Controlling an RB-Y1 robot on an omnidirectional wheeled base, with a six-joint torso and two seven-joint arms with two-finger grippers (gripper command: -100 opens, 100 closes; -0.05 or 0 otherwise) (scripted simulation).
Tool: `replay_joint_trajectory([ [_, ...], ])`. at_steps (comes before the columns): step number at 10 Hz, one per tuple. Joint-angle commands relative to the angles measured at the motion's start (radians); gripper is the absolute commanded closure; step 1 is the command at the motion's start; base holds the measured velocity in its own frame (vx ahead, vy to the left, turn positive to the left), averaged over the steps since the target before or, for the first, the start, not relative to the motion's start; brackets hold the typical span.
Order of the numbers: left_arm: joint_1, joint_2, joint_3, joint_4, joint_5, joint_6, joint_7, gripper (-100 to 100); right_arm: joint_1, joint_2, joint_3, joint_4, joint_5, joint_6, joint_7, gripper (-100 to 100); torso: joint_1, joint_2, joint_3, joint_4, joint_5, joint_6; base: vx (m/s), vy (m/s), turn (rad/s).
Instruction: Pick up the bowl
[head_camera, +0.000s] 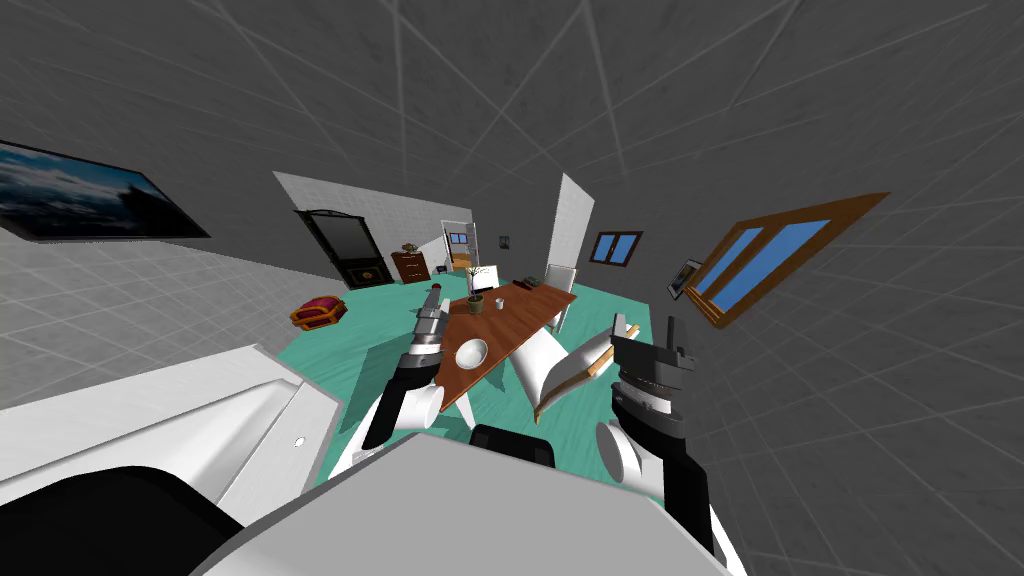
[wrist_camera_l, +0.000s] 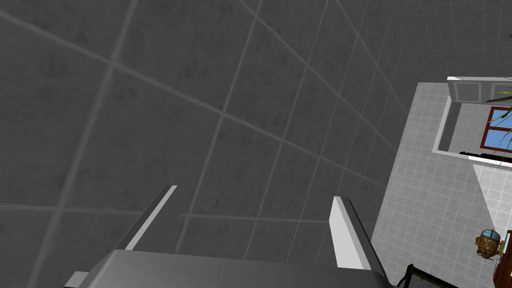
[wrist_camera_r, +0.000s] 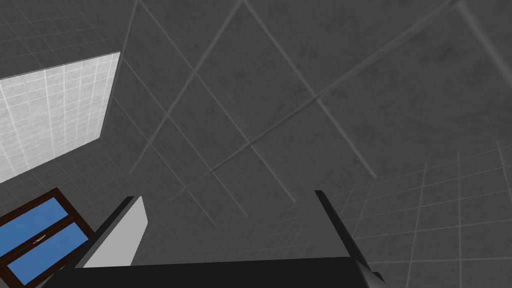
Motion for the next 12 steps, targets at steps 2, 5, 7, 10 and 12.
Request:
replay_joint_trajectory([
  [2,-0.009,0.059,-0.001,0.008,0.026,0.029,-0.003,-100,0.0,0.0,0.0,0.0,0.0,0.0,0.0,0,0.001,0.002,0.001,0.0,0.0,0.0,-0.066,0.01,-0.084],
  [5,-0.022,0.116,0.002,0.024,0.069,0.08,-0.014,-100,0.0,0.0,0.0,0.0,0.0,0.0,0.0,0,0.002,0.007,0.004,0.002,0.0,0.0,-0.102,0.019,-0.085],
  [7,-0.032,0.151,0.009,0.039,0.105,0.129,-0.026,-100,0.0,0.0,0.0,0.0,0.0,0.0,0.0,0,0.002,0.006,0.004,0.001,0.0,0.0,-0.095,0.033,-0.091],
  [10,-0.046,0.197,0.028,0.07,0.166,0.216,-0.054,-100,0.0,0.0,0.0,0.0,0.0,0.0,0.0,0,0.002,0.006,0.004,0.001,0.001,0.0,-0.093,0.025,-0.129],
  [12,-0.05,0.211,0.037,0.082,0.188,0.255,-0.066,-100,0.0,0.0,0.0,0.0,0.0,0.0,0.0,0,0.003,0.006,0.004,0.001,0.001,0.0,-0.072,0.025,-0.075],
])
